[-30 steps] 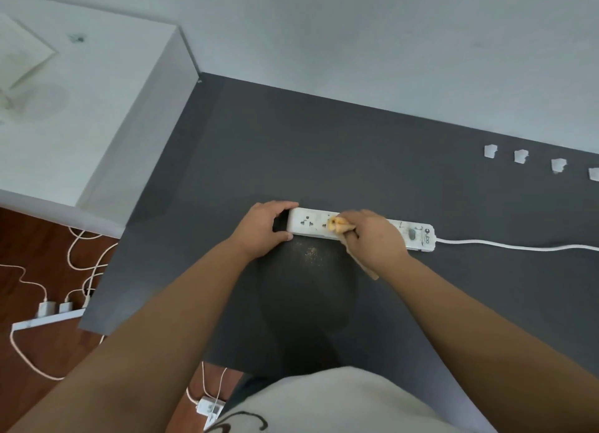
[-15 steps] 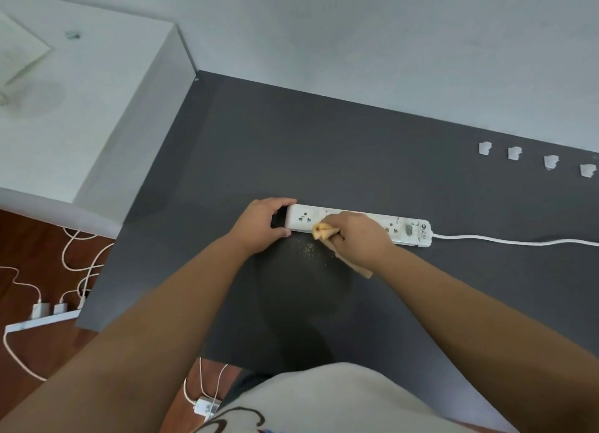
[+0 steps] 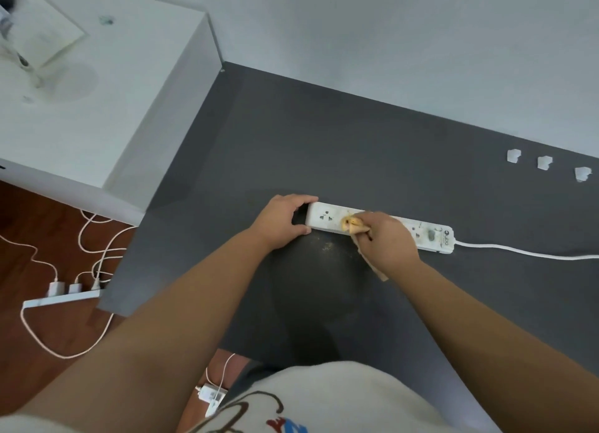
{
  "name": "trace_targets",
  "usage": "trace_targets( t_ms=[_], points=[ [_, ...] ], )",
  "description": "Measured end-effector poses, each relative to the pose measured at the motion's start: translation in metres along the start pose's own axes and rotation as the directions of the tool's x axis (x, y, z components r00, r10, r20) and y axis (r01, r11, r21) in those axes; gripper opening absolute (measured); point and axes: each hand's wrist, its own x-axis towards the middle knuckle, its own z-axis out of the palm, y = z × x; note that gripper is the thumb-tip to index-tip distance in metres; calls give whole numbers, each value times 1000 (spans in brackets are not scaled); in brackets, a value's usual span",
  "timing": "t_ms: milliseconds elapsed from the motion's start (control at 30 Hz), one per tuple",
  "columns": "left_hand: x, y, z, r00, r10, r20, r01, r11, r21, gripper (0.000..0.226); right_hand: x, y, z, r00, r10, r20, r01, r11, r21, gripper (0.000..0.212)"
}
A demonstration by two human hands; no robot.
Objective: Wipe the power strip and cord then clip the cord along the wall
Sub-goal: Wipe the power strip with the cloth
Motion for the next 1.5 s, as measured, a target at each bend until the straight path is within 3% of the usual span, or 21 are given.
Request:
trace_targets(
  t_ms=[67,100,200,367,500,567,667,767,933,1067,1133,1200,1233,1300,1367,1433,1500],
  points=[
    [1,-1,-1,1000,6,11,-7,1000,7,69,-14,-9,9,990,-122,69,124,992,-15,27],
    [2,-2,-1,1000,9,13,-9,1000,7,69,-16,-8,10,993,-110,49,110,994,-1,28],
    [1,-3,0,1000,0,1,0,1000,-19,68,-10,3,6,990,91,-110,-83,994,75,27],
    [3,-4,-1,1000,14,15,-14,1000,-14,69,-21,-14,18,991,-100,84,97,995,29,28],
    [3,-5,-1,1000,15,17,-15,1000,-11,69,11,-18,6,990,63,-123,-49,992,116,24],
    [4,-7,-1,999,31,16,-31,1000,-1,68,19,-24,8,1000,3,-20,-2,999,50,25],
    [6,-9,0,999,51,10,-51,999,8,64,22,-41,11,967,-172,186,185,981,-52,24],
    [6,-9,0,998,56,11,-56,998,15,65,38,-44,6,987,-138,87,142,988,-52,28],
    [9,-11,3,997,76,5,-76,997,-3,56,35,-58,10,907,-281,314,325,940,-99,22],
    [8,-10,0,999,39,23,-39,999,19,67,44,-40,-2,992,-113,48,116,990,-80,27],
    [7,-7,-1,999,36,25,-37,999,28,69,38,-35,-5,986,-103,132,117,988,-101,27],
    [4,-4,-2,999,39,28,-40,999,27,69,27,-32,-6,928,-222,298,247,968,-48,26],
    [3,-2,-3,999,31,36,-32,999,22,69,23,-29,-11,917,-252,309,270,963,-19,24],
    [2,0,-5,999,4,41,-5,1000,10,68,26,-15,-18,983,-150,110,149,989,18,23],
    [2,5,-7,999,-18,36,17,1000,14,68,29,7,-24,993,57,-105,-56,998,13,21],
    [5,13,-7,998,-56,40,53,996,70,67,22,19,-25,986,141,-85,-144,989,-30,23],
    [6,26,-3,995,-84,49,73,979,191,69,9,20,-26,992,119,50,-119,993,-10,22]
  ],
)
